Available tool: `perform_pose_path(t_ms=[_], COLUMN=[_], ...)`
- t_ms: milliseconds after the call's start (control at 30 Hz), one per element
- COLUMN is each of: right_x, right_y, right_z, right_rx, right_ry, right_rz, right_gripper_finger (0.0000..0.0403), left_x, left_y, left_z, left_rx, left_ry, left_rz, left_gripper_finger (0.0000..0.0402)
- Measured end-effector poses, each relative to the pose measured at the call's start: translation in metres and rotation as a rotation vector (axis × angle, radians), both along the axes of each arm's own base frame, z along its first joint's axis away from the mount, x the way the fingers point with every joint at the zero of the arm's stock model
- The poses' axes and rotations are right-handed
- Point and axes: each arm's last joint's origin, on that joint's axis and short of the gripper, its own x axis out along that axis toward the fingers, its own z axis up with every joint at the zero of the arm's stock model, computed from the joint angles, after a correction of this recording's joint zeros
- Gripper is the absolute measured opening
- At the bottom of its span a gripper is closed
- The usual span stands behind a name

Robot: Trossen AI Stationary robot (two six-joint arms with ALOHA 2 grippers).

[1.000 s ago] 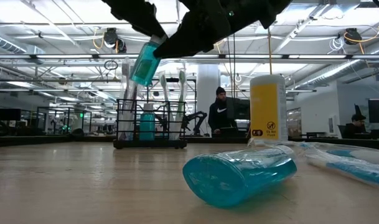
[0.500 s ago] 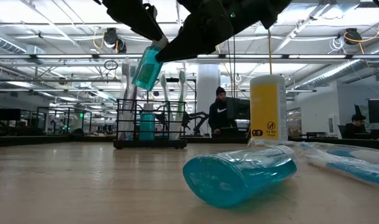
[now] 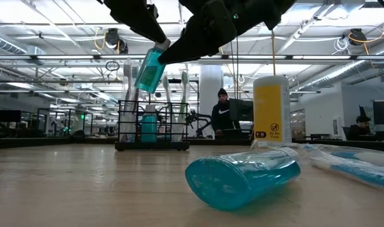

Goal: Pick & Place toothbrushing station
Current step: Put the the top blue mouthwash into the black mesh organizer

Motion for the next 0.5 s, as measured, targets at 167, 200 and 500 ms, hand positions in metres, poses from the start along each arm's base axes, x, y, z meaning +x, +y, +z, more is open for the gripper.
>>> perform_pose_path(t_ms=[167, 200, 500], right_x=[0.0, 0.0, -0.0001], right_y=[0.0, 0.0001, 0.0001], right_z=[0.0, 0.0, -0.0002], right_rx=[-0.004, -0.004, -0.002], right_ry=[0.0, 0.0, 0.001], right_rz=[0.001, 0.001, 0.0], right_gripper_finger=[0.0086, 0.0086, 0.0086], left_x=[0.0001, 0.0001, -0.0003], left_y=[0.0, 0.0, 0.0001], left_z=[0.0002, 0.0002, 0.0003], left_rx=[-0.011, -0.013, -0.012], left_ry=[-0.002, -0.002, 0.0], left_rz=[0.011, 0.012, 0.012], left_gripper_finger=[0.011, 0.0108, 0.0105])
